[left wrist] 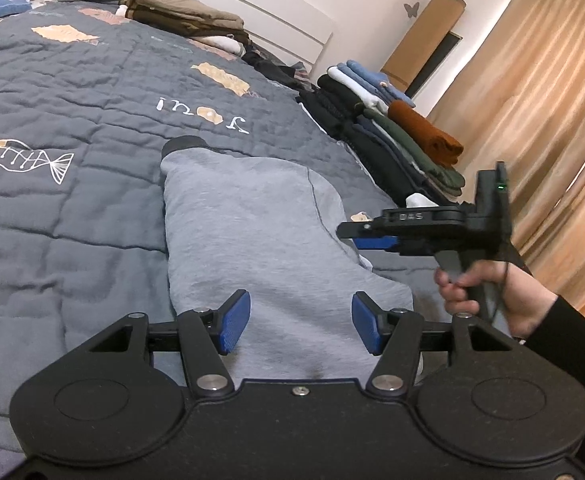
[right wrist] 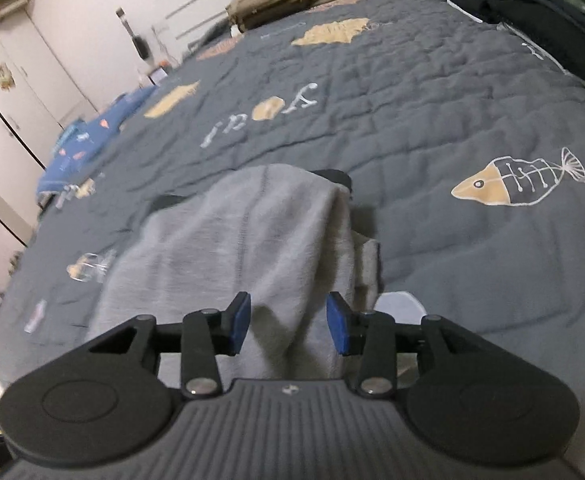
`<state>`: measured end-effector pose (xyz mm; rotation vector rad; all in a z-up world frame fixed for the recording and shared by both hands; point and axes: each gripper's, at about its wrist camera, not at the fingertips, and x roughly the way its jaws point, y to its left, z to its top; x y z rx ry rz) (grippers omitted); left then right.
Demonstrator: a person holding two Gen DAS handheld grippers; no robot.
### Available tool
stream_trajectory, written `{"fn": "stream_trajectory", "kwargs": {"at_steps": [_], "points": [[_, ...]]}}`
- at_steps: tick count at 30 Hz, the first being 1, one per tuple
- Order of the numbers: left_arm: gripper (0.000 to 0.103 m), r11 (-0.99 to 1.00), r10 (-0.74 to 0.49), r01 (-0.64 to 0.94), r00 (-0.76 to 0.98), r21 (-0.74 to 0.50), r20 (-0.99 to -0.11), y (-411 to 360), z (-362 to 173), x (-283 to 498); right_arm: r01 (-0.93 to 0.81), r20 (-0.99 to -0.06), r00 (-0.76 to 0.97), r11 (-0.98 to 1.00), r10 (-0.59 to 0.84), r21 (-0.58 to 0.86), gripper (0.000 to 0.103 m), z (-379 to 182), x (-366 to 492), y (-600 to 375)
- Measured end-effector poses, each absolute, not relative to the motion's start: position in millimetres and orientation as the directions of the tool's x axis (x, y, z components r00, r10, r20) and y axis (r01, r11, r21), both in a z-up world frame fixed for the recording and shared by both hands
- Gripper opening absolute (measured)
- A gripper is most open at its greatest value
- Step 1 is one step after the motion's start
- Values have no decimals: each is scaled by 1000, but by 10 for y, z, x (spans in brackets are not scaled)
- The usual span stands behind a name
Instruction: Fold clothes
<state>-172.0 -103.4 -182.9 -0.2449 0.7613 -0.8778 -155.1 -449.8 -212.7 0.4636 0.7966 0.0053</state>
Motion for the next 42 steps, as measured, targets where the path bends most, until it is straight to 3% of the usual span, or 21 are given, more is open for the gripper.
{"fn": "stream_trajectory", "kwargs": {"at_steps": [9, 10, 11, 12, 13, 18, 21, 25, 27, 29, 33, 39, 42], "points": [[56, 626, -770, 617, 392, -477, -503, -1057, -1841, -1714, 177, -626, 753, 852, 205, 492, 38, -2158, -1463, -4546], [56, 626, -770, 618, 392, -477, -503, -1058, -1841, -1715, 176, -617, 759, 848, 206, 499, 31, -2146, -1463, -4544], [56, 626, -770, 618, 392, -476, -503, -1060, -1841, -1716, 175, -609, 766, 845, 206, 506, 14, -2134, -1462, -4542], [56, 626, -770, 618, 392, -476, -504, -1062, -1841, -1717, 174, -601, 772, 841, 207, 513, 5, -2122, -1462, -4539], [56, 626, -770, 619, 391, -475, -504, -1063, -1841, -1718, 180, -596, 778, 838, 198, 514, 4, -2113, -1460, -4550], [56, 627, -768, 624, 394, -466, -505, -1067, -1837, -1733, 156, -518, 843, 855, 145, 494, 3, -2021, -1492, -4602], [56, 625, -770, 625, 394, -467, -502, -1057, -1833, -1745, 101, -467, 879, 917, 99, 385, 3, -1919, -1524, -4500], [56, 626, -768, 627, 394, -463, -505, -1058, -1833, -1749, 103, -559, 827, 960, 62, 259, 6, -2073, -1404, -4391], [56, 627, -767, 628, 396, -461, -504, -1055, -1824, -1751, 135, -614, 785, 946, 80, 296, 8, -2132, -1371, -4431], [56, 628, -767, 627, 399, -461, -503, -1049, -1816, -1748, 147, -608, 785, 917, 120, 371, 9, -2065, -1427, -4511], [56, 628, -767, 623, 398, -466, -503, -1057, -1818, -1727, 145, -540, 821, 848, 185, 510, 10, -1846, -1681, -4643], [57, 628, -767, 618, 390, -473, -509, -1071, -1849, -1711, -17, -387, 778, 633, 494, 774, 15, -1935, -1897, -4476], [57, 631, -766, 607, 392, -483, -509, -1056, -1860, -1694, 27, -467, 721, 653, 512, 757, 17, -2109, -1900, -4336]]}}
